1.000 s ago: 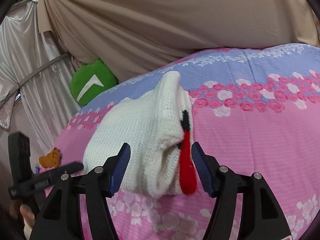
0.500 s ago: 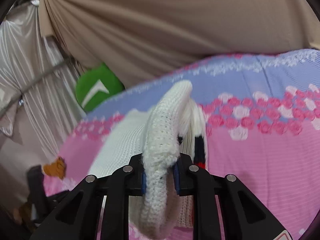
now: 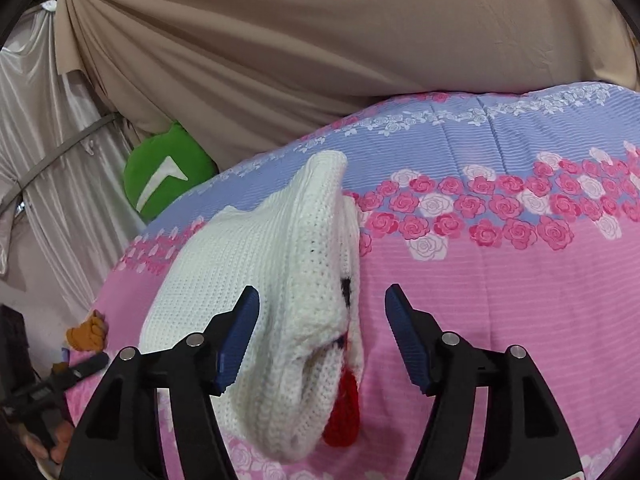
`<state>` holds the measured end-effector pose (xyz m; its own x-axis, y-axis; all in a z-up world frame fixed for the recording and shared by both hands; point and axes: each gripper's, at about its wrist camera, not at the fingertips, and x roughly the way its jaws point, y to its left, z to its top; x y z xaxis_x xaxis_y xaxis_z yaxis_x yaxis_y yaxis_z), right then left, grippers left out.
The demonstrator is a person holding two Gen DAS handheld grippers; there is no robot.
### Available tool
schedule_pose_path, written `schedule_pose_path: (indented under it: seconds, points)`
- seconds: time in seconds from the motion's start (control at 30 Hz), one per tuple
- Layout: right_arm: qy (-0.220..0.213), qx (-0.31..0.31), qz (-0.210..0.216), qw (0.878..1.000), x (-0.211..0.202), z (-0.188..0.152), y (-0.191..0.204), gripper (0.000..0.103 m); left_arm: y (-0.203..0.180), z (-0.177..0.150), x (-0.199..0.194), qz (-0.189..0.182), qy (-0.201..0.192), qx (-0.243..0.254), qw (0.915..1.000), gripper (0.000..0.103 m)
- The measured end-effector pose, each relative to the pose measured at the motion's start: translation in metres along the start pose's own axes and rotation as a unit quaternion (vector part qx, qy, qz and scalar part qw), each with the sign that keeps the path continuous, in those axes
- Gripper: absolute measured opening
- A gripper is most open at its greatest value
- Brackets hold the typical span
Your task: Fold small clothes
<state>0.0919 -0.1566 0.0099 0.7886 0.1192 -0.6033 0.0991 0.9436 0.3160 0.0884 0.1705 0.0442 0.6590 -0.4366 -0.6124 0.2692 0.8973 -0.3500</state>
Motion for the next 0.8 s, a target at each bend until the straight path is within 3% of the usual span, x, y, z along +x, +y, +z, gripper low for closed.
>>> schedule_pose_path:
  seconds: [0.07,0.1,0.13,0.2,0.27,0.33,0.4,0.47,0.6,0.63,0.67,0.8]
  points:
    - [0.016,0.0,0.002,1.0,0.013,0.001,0.0,0.059,-0.011,0.013,0.008,0.001,-0.001,0.002,1.0,0.064]
    - [0.026,0.003,0.004,1.0,0.019,0.0,0.0,0.048,-0.02,0.018,0.014,0.001,-0.001,0.009,1.0,0.064]
    - [0.032,0.009,0.018,0.999,0.021,-0.002,0.0,0.023,-0.029,0.023,0.022,0.005,0.003,0.016,0.9999,0.064]
    - [0.002,0.003,0.024,1.0,0.009,-0.006,0.008,0.022,-0.044,0.026,0.035,0.015,0.004,0.034,0.9993,0.063]
    - [-0.016,-0.017,0.012,1.0,0.002,-0.009,0.014,0.021,-0.058,0.026,0.055,0.055,0.007,0.06,0.9967,0.063]
    - [0.015,-0.025,-0.022,0.999,0.024,-0.015,0.008,0.025,-0.061,0.022,0.076,0.076,0.029,0.073,0.994,0.064]
    - [0.021,-0.012,-0.012,1.0,0.027,-0.017,-0.001,0.029,-0.058,0.019,0.081,0.072,0.034,0.063,0.9949,0.065]
    - [0.007,0.004,0.0,1.0,0.008,-0.015,-0.002,0.029,-0.058,0.019,0.076,0.077,0.029,0.065,0.9945,0.065]
    - [-0.051,-0.027,-0.027,0.998,-0.038,-0.021,0.017,0.028,-0.064,0.017,0.074,0.095,0.026,0.071,0.9925,0.064]
    - [-0.053,-0.04,-0.031,0.997,-0.044,-0.023,0.023,0.022,-0.066,0.016,0.074,0.1,0.025,0.073,0.992,0.064]
    - [-0.051,-0.049,-0.032,0.997,-0.047,-0.024,0.027,0.016,-0.068,0.016,0.073,0.106,0.024,0.075,0.9913,0.064]
    - [0.001,-0.072,-0.05,0.996,-0.017,-0.031,0.028,0.01,-0.074,0.014,0.072,0.118,0.022,0.08,0.9895,0.064]
